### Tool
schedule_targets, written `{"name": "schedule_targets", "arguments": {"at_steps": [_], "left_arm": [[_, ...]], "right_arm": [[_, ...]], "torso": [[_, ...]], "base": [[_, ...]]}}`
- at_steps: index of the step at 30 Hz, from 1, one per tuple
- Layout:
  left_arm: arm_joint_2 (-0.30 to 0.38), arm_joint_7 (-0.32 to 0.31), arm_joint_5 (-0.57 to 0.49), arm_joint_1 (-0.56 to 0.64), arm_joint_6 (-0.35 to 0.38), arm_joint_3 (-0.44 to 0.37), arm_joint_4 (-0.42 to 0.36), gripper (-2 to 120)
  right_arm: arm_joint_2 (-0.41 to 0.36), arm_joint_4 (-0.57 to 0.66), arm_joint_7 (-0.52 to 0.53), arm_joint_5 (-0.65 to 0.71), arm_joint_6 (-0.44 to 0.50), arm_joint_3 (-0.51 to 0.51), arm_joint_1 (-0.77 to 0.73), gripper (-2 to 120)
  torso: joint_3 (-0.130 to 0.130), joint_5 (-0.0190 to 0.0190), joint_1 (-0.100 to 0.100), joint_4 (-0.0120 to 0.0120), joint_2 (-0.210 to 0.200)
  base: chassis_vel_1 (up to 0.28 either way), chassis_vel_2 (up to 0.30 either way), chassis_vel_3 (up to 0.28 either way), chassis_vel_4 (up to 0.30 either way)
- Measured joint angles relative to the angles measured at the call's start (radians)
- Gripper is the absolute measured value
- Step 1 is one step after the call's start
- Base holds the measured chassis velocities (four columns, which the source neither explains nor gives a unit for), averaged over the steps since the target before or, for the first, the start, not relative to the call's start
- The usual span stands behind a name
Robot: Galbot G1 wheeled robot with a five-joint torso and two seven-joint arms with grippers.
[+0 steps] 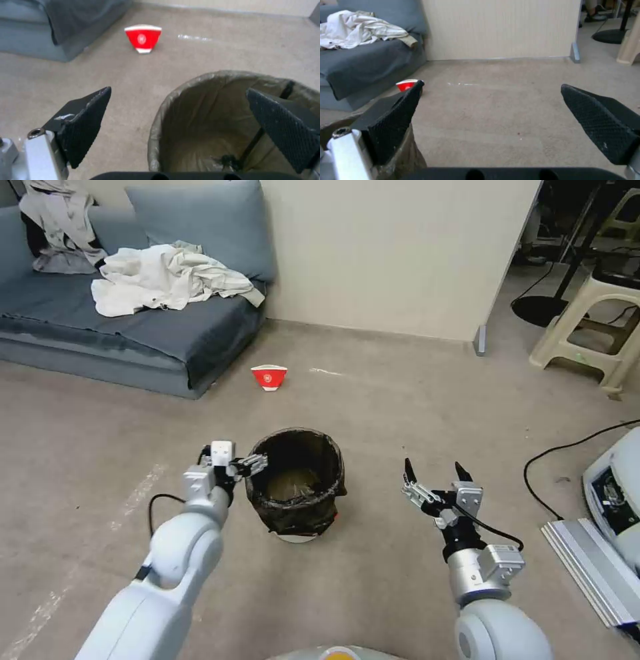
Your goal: Pick up the trash can from the floor.
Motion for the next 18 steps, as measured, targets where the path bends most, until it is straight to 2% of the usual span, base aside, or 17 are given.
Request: {"name": "schedule_targets", "arguments": {"at_steps": [5, 6, 7, 10, 15, 18], "left_arm": [[-0.020, -0.055, -0.044, -0.043, 0.037, 0.027, 0.049, 100], [-0.031, -0.096, -0.081, -0.067, 0.059, 0.040, 0.073, 100], [-0.031, -0.096, -0.081, -0.067, 0.059, 0.040, 0.073, 100], [-0.044, -0.169, -0.140, -0.104, 0.116, 0.055, 0.104, 100], [-0.049, -0.224, -0.174, -0.137, 0.180, 0.064, 0.141, 100], [-0.052, -0.231, -0.184, -0.144, 0.197, 0.064, 0.150, 100]], "right_arm": [[-0.006, 0.000, 0.002, 0.001, 0.000, 0.007, -0.001, 100], [-0.007, 0.000, 0.002, 0.001, 0.000, 0.009, 0.000, 100], [-0.007, 0.000, 0.002, 0.001, 0.000, 0.009, 0.000, 100], [-0.006, -0.001, 0.003, 0.002, 0.001, 0.009, 0.003, 100], [-0.006, 0.001, 0.004, 0.003, 0.002, 0.009, 0.002, 100], [-0.008, 0.002, 0.004, 0.003, 0.003, 0.009, 0.001, 100]], "torso": [[0.000, 0.0000, 0.000, 0.0001, 0.000], [0.000, 0.0000, 0.000, 0.0001, 0.000], [0.000, 0.0000, 0.000, 0.0001, 0.000], [0.000, 0.0000, 0.000, 0.0000, 0.000], [0.000, 0.0001, 0.000, 0.0001, 0.000], [0.000, 0.0000, 0.000, 0.0001, 0.000]], "base": [[0.000, 0.000, 0.000, 0.000], [0.000, 0.000, 0.000, 0.000], [0.000, 0.000, 0.000, 0.000], [0.000, 0.000, 0.000, 0.000], [0.000, 0.000, 0.000, 0.000], [0.000, 0.000, 0.000, 0.000]]}}
